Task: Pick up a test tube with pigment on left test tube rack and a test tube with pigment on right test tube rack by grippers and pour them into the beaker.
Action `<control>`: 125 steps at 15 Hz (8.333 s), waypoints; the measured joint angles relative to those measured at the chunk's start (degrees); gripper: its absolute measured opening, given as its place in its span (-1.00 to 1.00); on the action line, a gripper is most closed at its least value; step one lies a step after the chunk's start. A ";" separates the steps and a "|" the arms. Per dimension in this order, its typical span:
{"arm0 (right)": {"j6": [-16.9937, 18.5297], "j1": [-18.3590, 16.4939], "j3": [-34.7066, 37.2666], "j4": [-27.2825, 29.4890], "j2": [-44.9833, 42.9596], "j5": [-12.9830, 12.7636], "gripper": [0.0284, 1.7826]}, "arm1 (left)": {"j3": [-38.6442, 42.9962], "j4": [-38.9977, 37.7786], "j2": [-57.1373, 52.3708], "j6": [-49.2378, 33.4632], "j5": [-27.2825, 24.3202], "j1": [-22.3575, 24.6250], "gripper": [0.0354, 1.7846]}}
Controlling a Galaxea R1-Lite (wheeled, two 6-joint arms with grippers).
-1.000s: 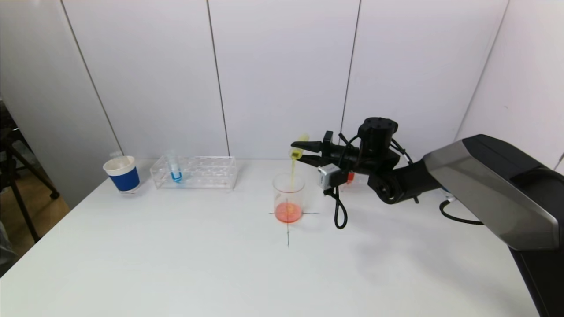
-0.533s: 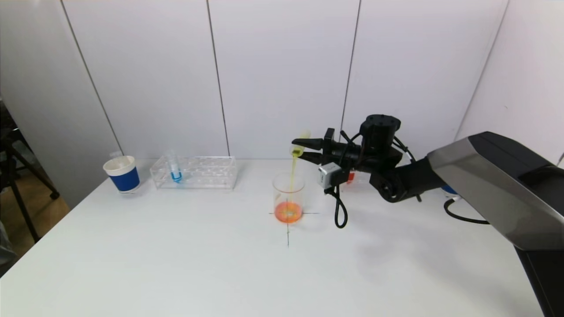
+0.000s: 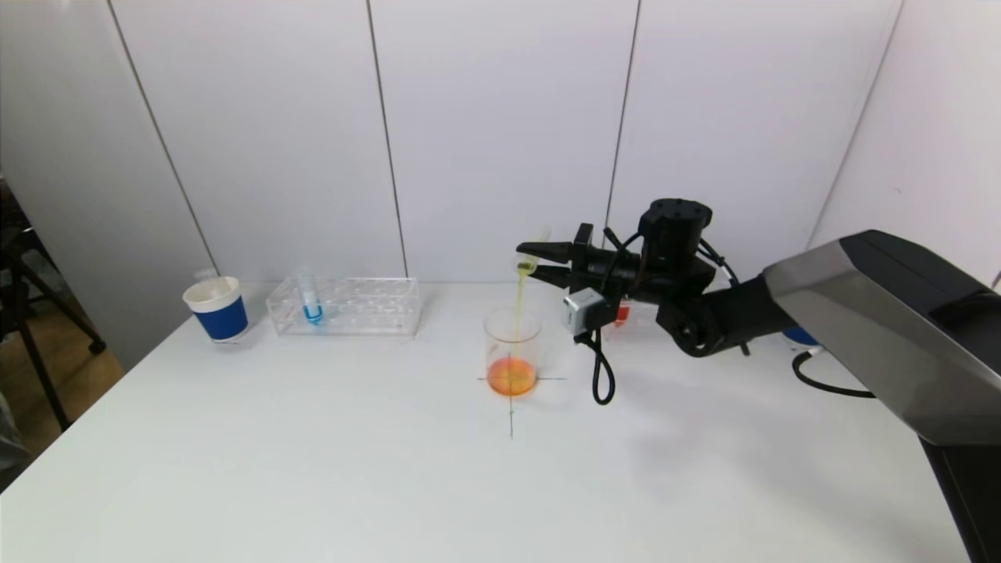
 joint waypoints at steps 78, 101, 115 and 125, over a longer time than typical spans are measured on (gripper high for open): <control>91.32 -34.67 0.17 28.53 -12.54 -48.02 -0.51 | 0.00 0.00 0.00 0.00 -0.01 0.00 0.98; 90.99 -35.16 10.20 20.92 -9.55 -48.13 -0.51 | 0.00 0.00 0.00 0.00 0.02 0.00 0.98; 91.41 -35.19 11.03 20.87 -9.87 -48.13 0.85 | 0.00 0.00 0.00 0.00 0.05 0.00 0.98; 89.76 -29.12 25.16 14.38 -33.38 -48.35 0.99 | 0.00 -0.02 0.00 0.00 0.02 0.00 0.98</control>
